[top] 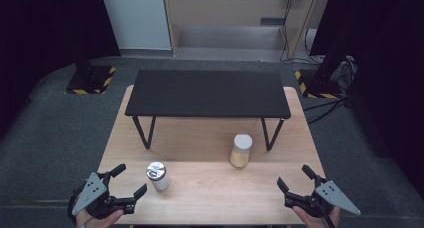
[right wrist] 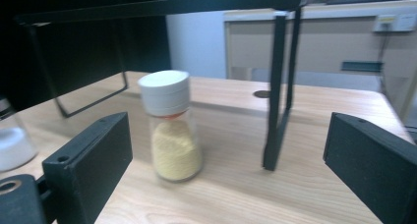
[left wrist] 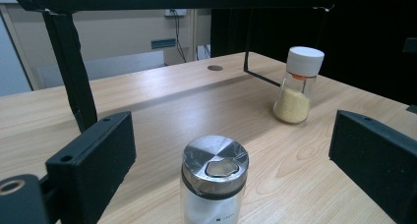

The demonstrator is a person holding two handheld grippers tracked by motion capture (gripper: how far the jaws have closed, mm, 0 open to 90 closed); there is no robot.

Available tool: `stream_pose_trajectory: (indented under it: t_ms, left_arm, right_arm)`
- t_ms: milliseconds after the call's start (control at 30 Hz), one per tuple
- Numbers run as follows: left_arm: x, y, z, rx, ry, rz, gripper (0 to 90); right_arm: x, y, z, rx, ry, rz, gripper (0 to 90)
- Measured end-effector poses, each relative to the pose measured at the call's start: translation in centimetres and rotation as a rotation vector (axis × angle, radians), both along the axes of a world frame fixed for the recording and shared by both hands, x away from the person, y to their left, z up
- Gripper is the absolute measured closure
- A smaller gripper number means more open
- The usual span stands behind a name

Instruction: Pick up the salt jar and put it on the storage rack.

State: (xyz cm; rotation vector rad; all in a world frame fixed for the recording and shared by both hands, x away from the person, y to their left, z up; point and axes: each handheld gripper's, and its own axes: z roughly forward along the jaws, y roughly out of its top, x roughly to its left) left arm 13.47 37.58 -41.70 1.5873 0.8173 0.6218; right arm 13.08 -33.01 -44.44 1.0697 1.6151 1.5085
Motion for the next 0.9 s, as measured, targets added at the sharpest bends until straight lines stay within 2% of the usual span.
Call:
stream_pose_trajectory:
  t_ms: [200, 500, 733, 900]
  left_arm:
    - [-0.1, 0.1, 0.0, -0.004, -0.003, 0.005, 2.4]
    - [0.0, -0.1, 0.3, -0.019, 0.006, 0.004, 1.3]
    - [-0.3, 0.1, 1.6, 0.011, 0.026, -0.009, 1.3]
    - [-0.1, 0.4, 3.4, 0.074, 0.057, -0.035, 0.7]
  right_arm:
    - [-0.3, -0.1, -0.1, 0.019, -0.003, -0.044, 4.6]
    - [-0.1, 0.0, -0.1, 0.02, 0.016, -0.027, 2.3]
    - [0.0, 0.0, -0.1, 0.022, 0.027, -0.021, 1.4]
    - [0.1, 0.1, -0.1, 0.018, 0.027, -0.01, 1.1]
